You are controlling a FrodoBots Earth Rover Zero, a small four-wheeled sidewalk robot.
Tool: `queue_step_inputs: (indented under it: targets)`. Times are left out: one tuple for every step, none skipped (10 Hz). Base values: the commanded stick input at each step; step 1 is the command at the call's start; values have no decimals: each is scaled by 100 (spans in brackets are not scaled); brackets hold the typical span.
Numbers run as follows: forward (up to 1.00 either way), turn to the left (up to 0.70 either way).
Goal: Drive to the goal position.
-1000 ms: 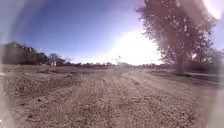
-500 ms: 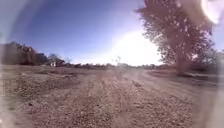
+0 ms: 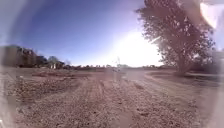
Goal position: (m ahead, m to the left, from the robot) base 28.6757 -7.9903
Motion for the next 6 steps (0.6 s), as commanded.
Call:
queue_step_inputs:
  targets:
    - [50,0]
    - [50,0]
    - [50,0]
    - [50,1]
    - [50,7]
    - [50,13]
